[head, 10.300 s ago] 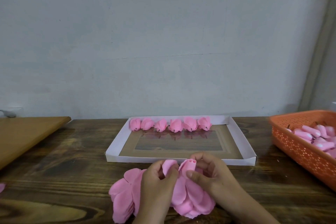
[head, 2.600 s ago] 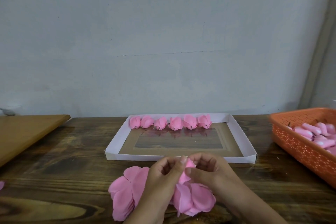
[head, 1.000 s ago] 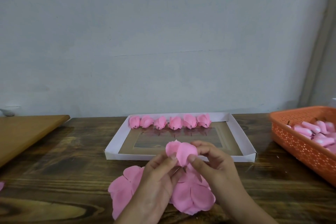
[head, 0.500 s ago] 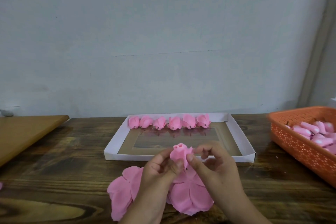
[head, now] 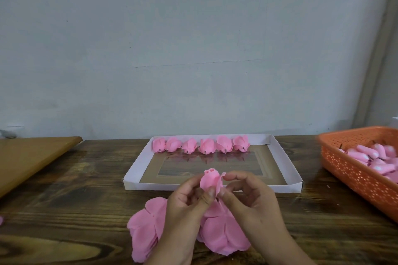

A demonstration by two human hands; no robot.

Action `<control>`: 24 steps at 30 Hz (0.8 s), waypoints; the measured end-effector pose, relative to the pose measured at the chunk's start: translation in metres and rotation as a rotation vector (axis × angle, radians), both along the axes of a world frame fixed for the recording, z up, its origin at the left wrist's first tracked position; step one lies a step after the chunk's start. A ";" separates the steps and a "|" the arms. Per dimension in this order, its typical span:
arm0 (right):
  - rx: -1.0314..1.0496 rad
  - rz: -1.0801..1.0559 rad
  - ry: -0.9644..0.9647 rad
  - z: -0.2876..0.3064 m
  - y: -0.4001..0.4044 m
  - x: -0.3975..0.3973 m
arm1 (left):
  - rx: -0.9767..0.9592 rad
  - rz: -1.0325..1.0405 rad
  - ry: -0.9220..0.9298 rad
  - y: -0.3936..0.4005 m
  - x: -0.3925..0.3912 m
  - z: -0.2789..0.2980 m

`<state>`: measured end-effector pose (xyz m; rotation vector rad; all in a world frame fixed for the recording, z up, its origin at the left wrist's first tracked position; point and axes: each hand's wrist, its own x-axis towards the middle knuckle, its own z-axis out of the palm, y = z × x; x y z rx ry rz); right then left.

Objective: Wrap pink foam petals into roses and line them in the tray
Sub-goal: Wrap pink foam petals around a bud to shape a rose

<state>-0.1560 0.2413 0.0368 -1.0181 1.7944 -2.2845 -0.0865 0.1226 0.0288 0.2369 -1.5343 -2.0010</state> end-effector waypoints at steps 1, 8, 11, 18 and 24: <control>-0.004 -0.015 0.001 0.000 0.000 0.000 | -0.011 -0.005 -0.001 0.001 0.000 0.001; -0.006 -0.044 -0.024 0.002 0.001 0.000 | -0.106 -0.070 0.013 0.003 0.003 0.004; -0.003 -0.030 -0.031 0.004 0.002 -0.001 | -0.100 -0.079 0.011 0.003 0.003 0.004; -0.039 0.038 -0.055 0.007 0.004 -0.004 | -0.122 -0.074 -0.028 0.003 0.002 0.000; -0.106 0.080 -0.096 0.008 0.006 -0.006 | -0.151 -0.091 -0.027 0.003 0.002 -0.003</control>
